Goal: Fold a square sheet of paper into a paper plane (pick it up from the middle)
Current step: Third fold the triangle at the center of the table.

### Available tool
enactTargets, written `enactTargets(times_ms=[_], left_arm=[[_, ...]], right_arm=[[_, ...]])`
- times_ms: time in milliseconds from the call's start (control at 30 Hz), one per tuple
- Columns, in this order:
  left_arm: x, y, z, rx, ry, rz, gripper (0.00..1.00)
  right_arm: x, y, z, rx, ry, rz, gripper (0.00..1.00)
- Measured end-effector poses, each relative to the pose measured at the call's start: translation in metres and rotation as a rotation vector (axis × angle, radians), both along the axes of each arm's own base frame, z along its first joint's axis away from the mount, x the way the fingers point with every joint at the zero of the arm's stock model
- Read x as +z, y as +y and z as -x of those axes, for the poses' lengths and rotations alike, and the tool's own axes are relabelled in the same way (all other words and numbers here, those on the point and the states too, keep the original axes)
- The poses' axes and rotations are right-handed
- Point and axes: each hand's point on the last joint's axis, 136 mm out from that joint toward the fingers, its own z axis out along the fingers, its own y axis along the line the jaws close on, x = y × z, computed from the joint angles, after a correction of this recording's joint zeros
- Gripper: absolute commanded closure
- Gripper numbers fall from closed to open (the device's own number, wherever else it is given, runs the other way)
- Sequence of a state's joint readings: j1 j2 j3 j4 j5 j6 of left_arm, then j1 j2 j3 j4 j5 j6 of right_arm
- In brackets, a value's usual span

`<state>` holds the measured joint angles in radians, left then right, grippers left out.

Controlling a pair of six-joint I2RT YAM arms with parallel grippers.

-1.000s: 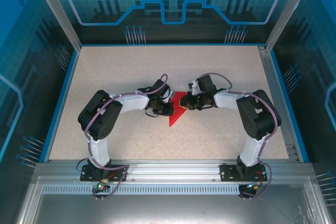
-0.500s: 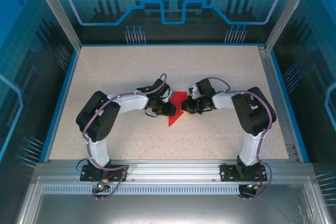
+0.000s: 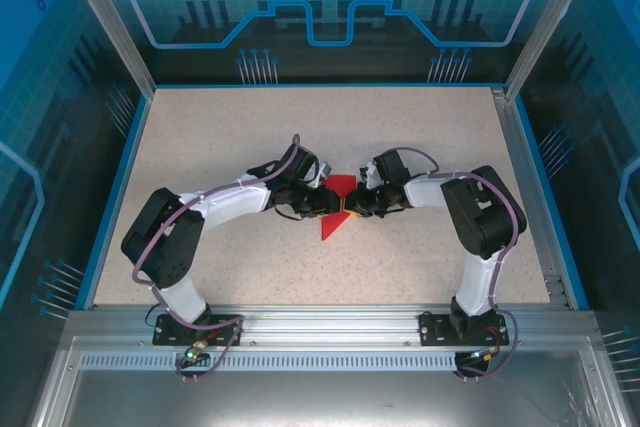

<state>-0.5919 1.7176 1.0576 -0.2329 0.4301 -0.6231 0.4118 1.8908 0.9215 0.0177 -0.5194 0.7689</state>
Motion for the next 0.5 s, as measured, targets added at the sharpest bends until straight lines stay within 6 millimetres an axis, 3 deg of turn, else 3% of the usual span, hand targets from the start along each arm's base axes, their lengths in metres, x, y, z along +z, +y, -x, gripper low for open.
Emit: enactTargets(times_ms=[267,500], left_arm=[[-0.05,0.0,0.011,0.002,0.136,-0.031,0.74],[-0.063,0.007,0.023,-0.006,0.175,-0.062,0.75]], right_arm=[[0.0,0.0,0.0,0.0,0.0,0.0,0.9],[0.0,0.0,0.0,-0.001,0.001,0.004,0.9]])
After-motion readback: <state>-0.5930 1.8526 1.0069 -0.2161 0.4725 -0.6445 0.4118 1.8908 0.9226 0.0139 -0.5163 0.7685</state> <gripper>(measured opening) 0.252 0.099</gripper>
